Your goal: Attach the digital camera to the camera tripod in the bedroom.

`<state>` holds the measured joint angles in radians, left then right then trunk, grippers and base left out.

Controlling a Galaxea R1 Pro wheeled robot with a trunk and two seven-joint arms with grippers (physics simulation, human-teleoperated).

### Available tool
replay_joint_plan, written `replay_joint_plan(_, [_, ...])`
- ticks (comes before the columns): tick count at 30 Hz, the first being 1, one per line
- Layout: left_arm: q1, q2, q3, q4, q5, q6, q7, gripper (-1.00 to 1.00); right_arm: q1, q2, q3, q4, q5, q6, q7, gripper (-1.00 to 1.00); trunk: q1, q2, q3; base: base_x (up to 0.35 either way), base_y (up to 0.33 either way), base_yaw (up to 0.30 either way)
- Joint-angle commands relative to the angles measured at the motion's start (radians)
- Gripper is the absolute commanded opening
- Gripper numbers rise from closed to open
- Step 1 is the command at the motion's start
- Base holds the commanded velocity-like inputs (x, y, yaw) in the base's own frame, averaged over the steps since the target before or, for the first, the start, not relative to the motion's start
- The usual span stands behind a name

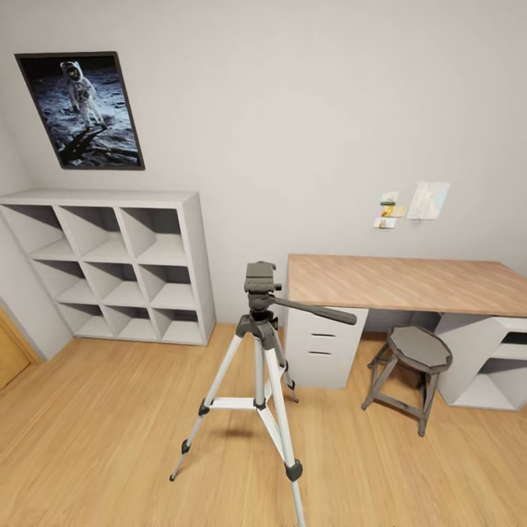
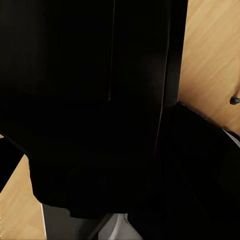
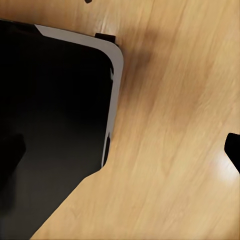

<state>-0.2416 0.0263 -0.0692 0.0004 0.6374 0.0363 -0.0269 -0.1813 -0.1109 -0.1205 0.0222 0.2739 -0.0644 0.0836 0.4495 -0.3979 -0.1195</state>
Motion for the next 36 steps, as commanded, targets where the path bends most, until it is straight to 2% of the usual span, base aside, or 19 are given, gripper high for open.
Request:
replay_joint_plan(1, [-0.001,0.0,-0.008,0.0,0.008,0.004,-0.004,-1.0,-0.001,0.0,-0.009,0.002,0.008,-0.005,0.002,1.0,0.0,-0.002,-0.004,0.0,0.0,0.0])
replay_joint_plan(18, [-0.001,-0.004,-0.008,0.0,0.009,-0.004,0.004,-1.0,-0.001,0.0,-0.008,0.002,0.008,-0.005,0.002,1.0,0.0,-0.002,-0.031,0.0,0.0,0.0])
replay_joint_plan(29, [-0.001,-0.012,-0.008,0.0,0.008,-0.006,0.042,-1.0,-0.001,0.0,-0.008,0.002,0.008,-0.005,0.002,1.0,0.0,-0.002,-0.049,0.0,0.0,0.0])
replay_joint_plan(36, [-0.001,-0.012,-0.008,0.0,0.008,-0.007,0.045,-1.0,-0.001,0.0,-0.008,0.002,0.008,-0.005,0.002,1.0,0.0,-0.002,-0.061,0.0,0.0,0.0])
